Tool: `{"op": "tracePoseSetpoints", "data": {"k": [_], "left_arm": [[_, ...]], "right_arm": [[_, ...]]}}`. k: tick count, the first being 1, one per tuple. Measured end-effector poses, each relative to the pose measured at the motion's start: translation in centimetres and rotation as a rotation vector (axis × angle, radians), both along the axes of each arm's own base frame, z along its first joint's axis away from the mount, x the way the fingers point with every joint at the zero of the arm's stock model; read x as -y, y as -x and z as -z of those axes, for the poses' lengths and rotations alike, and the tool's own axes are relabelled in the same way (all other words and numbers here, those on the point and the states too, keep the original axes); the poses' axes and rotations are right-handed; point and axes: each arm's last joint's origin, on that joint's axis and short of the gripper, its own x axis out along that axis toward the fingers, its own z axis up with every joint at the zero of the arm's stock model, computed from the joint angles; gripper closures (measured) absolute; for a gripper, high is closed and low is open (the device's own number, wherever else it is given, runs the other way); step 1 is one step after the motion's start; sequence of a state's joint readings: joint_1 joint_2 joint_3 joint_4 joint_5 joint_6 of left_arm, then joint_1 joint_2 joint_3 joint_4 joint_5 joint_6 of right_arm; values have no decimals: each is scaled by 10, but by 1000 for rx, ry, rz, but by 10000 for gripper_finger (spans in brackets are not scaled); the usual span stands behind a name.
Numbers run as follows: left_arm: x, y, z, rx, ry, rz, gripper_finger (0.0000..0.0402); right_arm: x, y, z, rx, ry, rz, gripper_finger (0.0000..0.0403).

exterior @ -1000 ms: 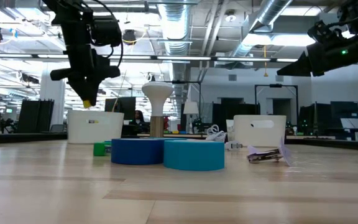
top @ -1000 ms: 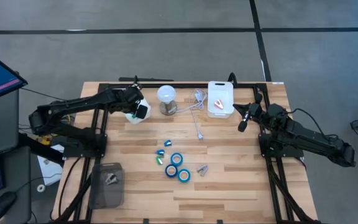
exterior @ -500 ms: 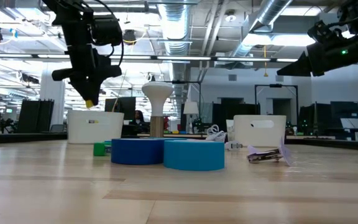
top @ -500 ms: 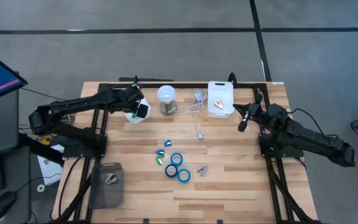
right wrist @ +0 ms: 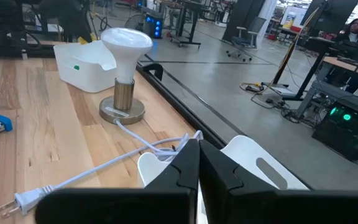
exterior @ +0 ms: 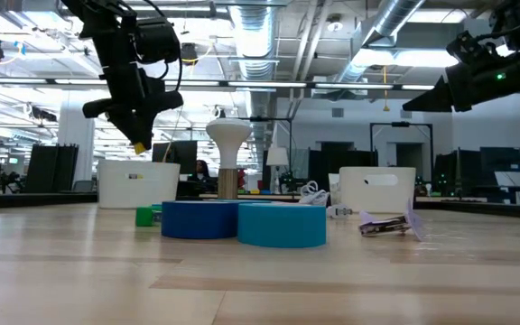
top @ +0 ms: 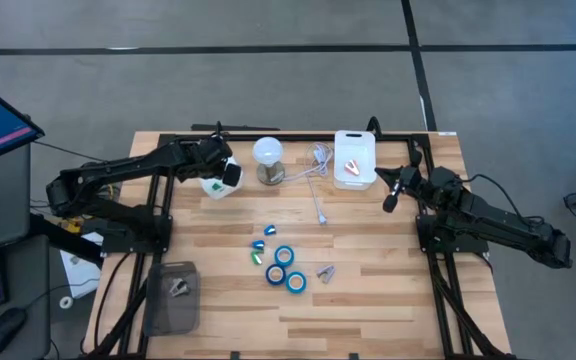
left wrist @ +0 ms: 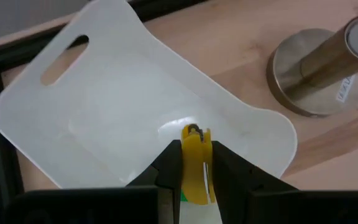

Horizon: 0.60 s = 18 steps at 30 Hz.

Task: Pick and place Stapler, Stapler remover, tape
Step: Put the yellow stapler into the left white bin

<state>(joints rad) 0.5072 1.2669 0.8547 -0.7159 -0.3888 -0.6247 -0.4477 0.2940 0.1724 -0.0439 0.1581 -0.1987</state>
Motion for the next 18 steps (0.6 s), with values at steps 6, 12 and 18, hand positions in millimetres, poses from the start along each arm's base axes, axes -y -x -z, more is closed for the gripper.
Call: {"op": "tracePoseSetpoints", "data": {"k": [6,12,18], "left_arm": [[0,0,0,-6,-12,-6,346],[1,3,8,-26,0,-8,346],[6,12,30,-49,33,-49,346]], "right_arm": [[0,0,1,1,-14,2,403],[0,0,1,3,-14,2,403],[0,0,1,4,-15,2,403]]}}
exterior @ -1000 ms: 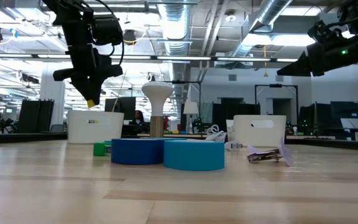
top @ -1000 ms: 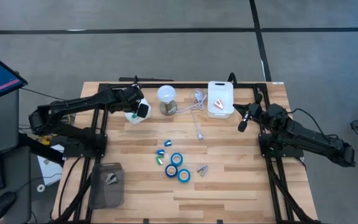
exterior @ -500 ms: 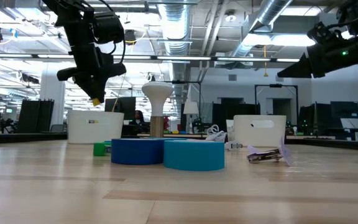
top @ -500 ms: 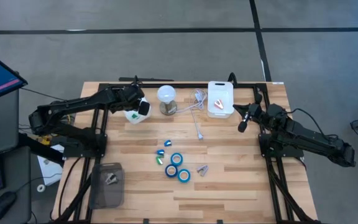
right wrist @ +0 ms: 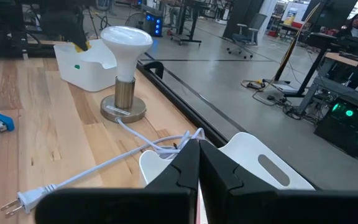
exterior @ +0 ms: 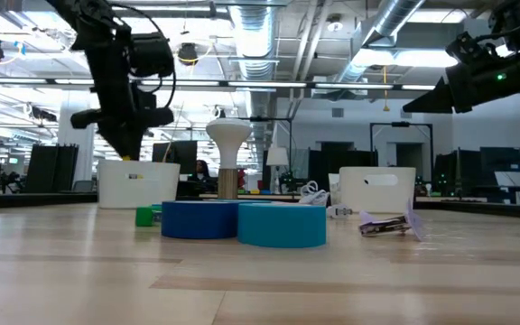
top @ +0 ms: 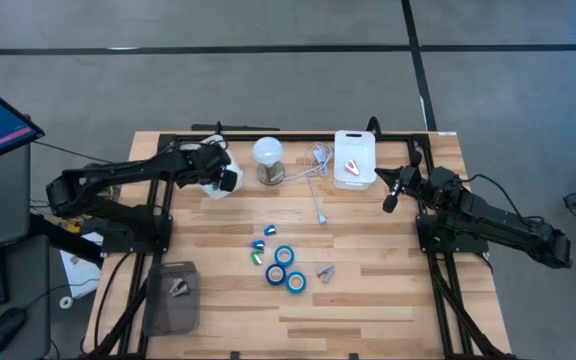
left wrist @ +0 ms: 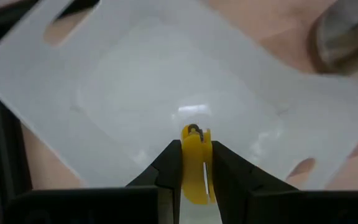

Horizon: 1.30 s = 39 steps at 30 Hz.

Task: Pick and place Stapler, Stapler remover, tape
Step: Put the yellow stapler into the left white bin, then put the gray staple remover into the right white bin

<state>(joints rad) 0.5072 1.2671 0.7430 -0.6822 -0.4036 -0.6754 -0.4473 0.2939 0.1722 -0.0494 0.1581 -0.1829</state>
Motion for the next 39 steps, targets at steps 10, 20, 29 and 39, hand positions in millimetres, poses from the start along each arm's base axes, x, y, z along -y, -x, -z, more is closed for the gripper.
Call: {"op": "tracePoseSetpoints", "data": {"k": [10,20,29,39], "left_arm": [[3,4,15,19,11,-13,329],[2,2,14,15,-4,29,276],[1,1,14,18,-17,41,253],[0,-4,-4,72,-133,252,295]], "right_arm": [[0,0,0,-4,6,-1,403],[0,0,0,-5,8,-1,403],[0,0,0,-6,8,-2,403],[0,-1,-5,39,28,-4,403]]}}
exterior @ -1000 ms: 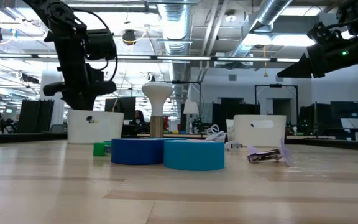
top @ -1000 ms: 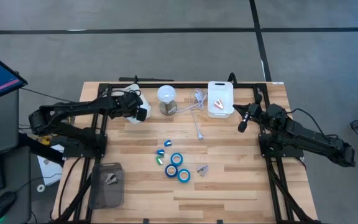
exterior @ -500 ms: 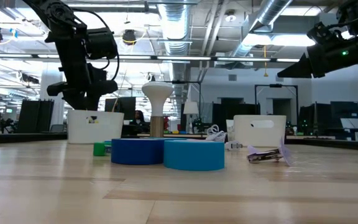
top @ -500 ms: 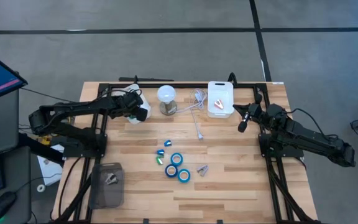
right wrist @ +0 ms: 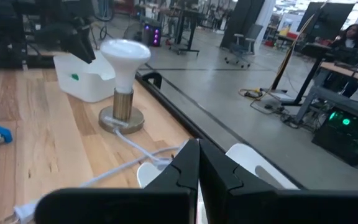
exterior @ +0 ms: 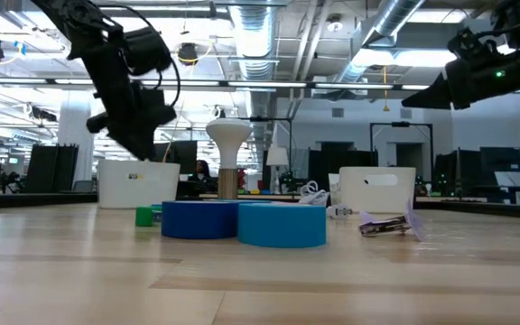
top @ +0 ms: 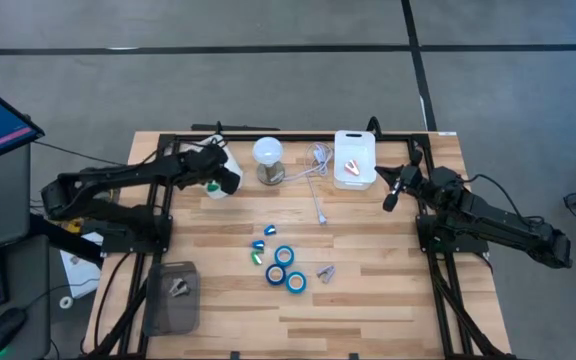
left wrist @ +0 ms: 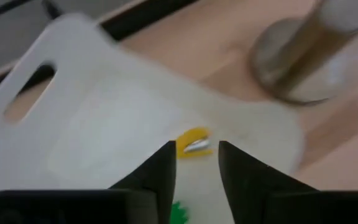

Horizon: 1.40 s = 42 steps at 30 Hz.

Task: Pick and place Stapler, Stapler remover, tape
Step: Put the gray staple remover into the right white bin

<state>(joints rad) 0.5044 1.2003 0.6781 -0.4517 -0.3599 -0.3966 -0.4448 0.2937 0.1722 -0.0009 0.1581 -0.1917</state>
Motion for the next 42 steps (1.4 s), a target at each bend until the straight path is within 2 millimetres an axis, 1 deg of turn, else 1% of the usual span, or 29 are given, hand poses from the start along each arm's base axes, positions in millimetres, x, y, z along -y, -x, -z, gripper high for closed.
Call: {"op": "tracePoseSetpoints", "data": {"k": [5,11,16,23,29,32,34,36,39,42], "left_arm": [[13,7,-24,105,-48,117,340],[40,17,-53,199,-156,286,396],[61,22,-65,246,-208,423,398],[88,19,-69,260,-224,610,399],[120,17,-68,308,-139,825,399],[138,20,-65,303,-77,921,399],[149,24,-62,286,1,976,399],[159,29,-58,274,105,1004,399],[172,36,-56,276,258,1002,399],[184,41,-55,285,366,1000,399]], "right_arm": [[0,0,-3,38,3,0,403],[0,0,-4,48,5,1,403],[0,0,-4,61,-14,3,403],[-2,-2,-5,80,-30,-17,403],[-7,-4,-5,85,-30,-67,403],[-9,-5,-5,85,-31,-90,403],[-11,-6,-5,85,-32,-103,403],[-12,-6,-5,87,-37,-112,403],[-13,-6,-5,108,-73,-116,403],[-13,-6,-5,124,-104,-111,403]]}}
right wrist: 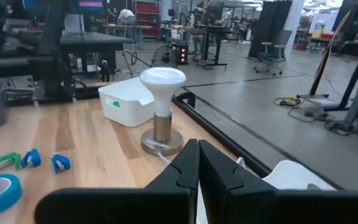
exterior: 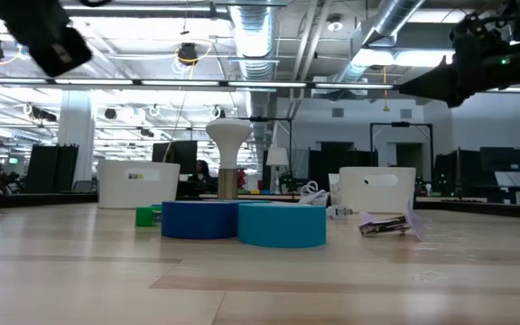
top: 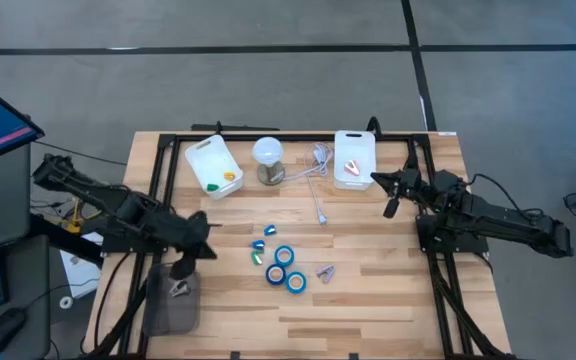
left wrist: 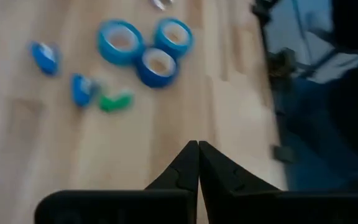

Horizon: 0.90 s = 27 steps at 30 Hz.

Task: Pick and place Stapler, Stapler remover, tape
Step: Put the gray staple remover into the right white bin

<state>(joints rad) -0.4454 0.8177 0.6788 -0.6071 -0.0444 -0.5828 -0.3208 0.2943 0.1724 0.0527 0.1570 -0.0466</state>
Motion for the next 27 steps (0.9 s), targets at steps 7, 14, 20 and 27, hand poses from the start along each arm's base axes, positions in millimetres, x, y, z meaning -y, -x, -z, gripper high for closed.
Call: {"op": "tracePoseSetpoints", "data": {"k": [7,14,20,27], "left_arm": [[19,11,1,-140,246,-79,399],[36,26,16,-442,357,-256,400],[57,26,38,-682,319,-311,400],[71,22,56,-873,297,-340,400]], "right_arm": [[0,0,0,26,-50,6,403],[0,0,0,22,-43,5,403],[0,0,2,-2,-42,6,403],[1,1,7,-50,-50,46,403]]}}
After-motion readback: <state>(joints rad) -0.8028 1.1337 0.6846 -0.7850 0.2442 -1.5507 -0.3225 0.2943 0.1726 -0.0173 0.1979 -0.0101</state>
